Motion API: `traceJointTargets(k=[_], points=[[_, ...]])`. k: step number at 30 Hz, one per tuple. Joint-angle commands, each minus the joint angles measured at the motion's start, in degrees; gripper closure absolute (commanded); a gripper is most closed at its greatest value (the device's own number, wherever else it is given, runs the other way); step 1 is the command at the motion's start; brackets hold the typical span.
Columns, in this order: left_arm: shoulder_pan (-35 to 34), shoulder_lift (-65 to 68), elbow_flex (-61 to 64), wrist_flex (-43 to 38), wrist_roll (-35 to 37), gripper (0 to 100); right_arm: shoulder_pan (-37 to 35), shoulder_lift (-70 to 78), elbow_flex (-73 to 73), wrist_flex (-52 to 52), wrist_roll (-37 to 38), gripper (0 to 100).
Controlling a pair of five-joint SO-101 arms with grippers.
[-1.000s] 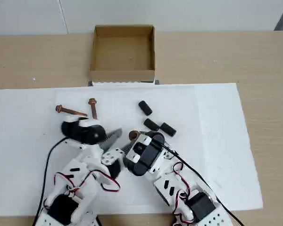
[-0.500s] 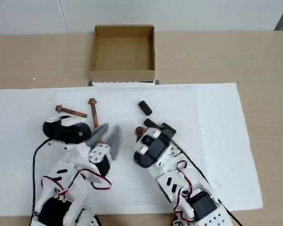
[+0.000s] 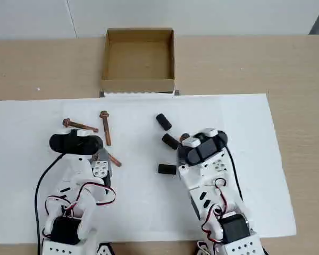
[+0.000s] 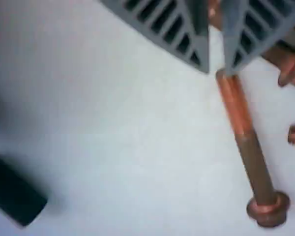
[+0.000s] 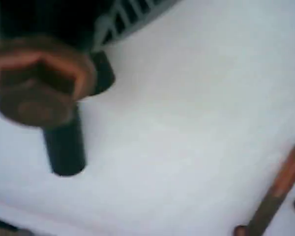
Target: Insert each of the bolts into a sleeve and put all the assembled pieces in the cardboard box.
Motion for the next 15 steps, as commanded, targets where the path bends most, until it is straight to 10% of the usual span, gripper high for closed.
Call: traceJointTargets(k=[1,15], points=[[-0.18,-0.7,1.98,-0.09,-0.44,99,0.75,3.3,-7.47,0.4,-0.7,99.6],[-0.62,-0.7,3.91,-2.73,-0.26,99,1.71,58.42,-49.58,-6.02,-6.68,99.6]])
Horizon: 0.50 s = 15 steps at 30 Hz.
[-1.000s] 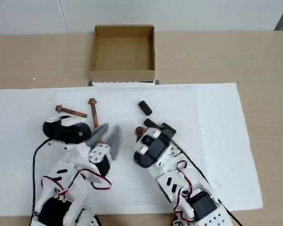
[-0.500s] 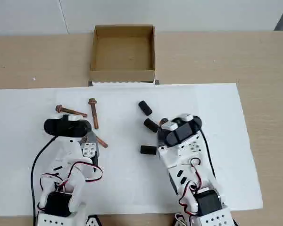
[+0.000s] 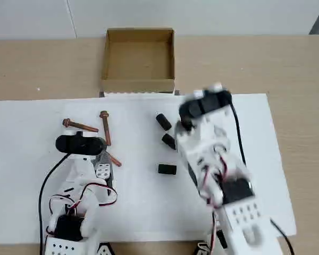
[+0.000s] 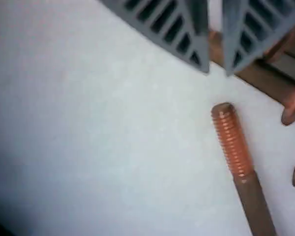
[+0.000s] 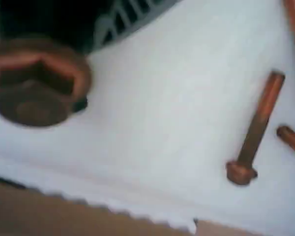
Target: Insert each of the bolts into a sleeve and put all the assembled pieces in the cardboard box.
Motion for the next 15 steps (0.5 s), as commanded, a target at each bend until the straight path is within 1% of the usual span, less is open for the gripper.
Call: traceJointTargets(k=[1,4,11,15], points=[[-0.53,-0.7,-0.22,-1.41,-0.18,99,1.71,14.02,-13.98,-5.85,-0.53,99.6],[-0.53,-0.7,-0.22,-1.41,-0.18,99,3.03,24.13,-21.54,-9.89,-0.18,99.5],[-0.53,-0.7,-0.22,-1.41,-0.18,99,3.65,45.58,-39.74,-16.13,7.3,99.5],[-0.53,-0.7,-0.22,-1.41,-0.18,99,3.56,56.66,-50.11,-20.26,9.32,99.5]])
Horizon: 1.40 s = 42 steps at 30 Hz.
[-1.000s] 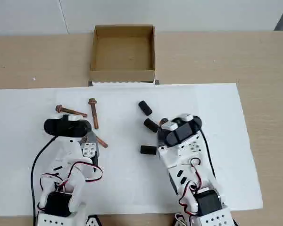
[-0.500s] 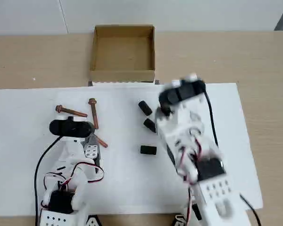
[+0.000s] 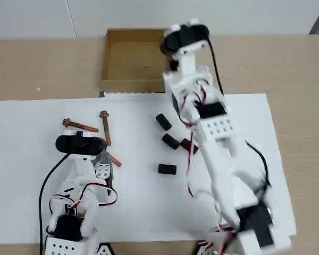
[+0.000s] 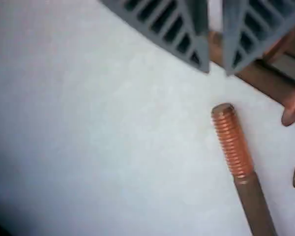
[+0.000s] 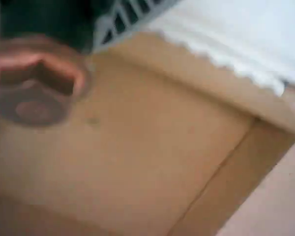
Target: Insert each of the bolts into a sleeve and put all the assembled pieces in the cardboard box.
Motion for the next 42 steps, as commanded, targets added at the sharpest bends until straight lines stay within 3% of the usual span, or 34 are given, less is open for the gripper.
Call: traceJointTargets(k=[1,11,18,25,36,42], points=[[-0.53,-0.7,-0.22,-1.41,-0.18,99,0.48,7.52,-12.48,-4.0,2.2,99.5],[-0.53,-0.7,-0.22,-1.41,-0.18,99,0.48,29.58,-33.14,-6.02,8.7,99.5],[-0.53,-0.7,-0.22,-1.41,-0.18,99,0.13,37.67,-41.05,-1.1,12.04,99.2],[-0.53,-0.7,-0.22,-1.41,-0.18,99,0.13,38.55,-42.29,3.82,12.04,85.7],[-0.53,-0.7,-0.22,-1.41,-0.18,99,-0.22,35.12,-42.37,4.62,12.04,94.8],[-0.53,-0.7,-0.22,-1.41,-0.18,99,-0.75,29.76,-42.37,13.76,11.96,99.5]])
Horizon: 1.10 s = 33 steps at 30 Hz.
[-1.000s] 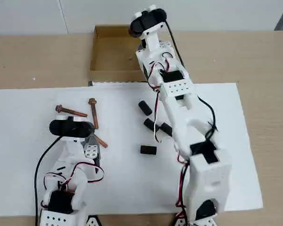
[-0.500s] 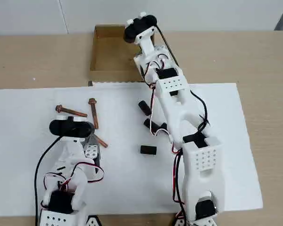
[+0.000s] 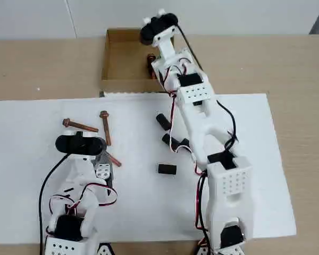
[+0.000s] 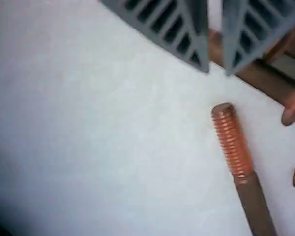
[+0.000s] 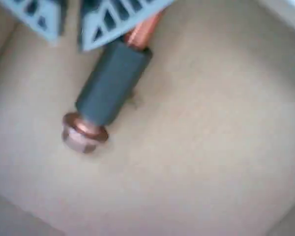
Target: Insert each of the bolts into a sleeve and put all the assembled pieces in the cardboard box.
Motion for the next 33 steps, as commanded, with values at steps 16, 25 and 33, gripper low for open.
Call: traceJointTargets(k=[16,25,33], points=[[-0.53,-0.7,-0.22,-1.41,-0.18,99,-1.36,-17.63,-3.08,42.42,0.7,99.5],[-0.53,-0.7,-0.22,-1.41,-0.09,99,-4.7,-17.27,-3.08,52.97,8.53,99.5],[-0.53,-0.7,-0.22,-1.41,-0.09,99,-5.93,-10.51,-3.08,54.55,11.69,84.4]])
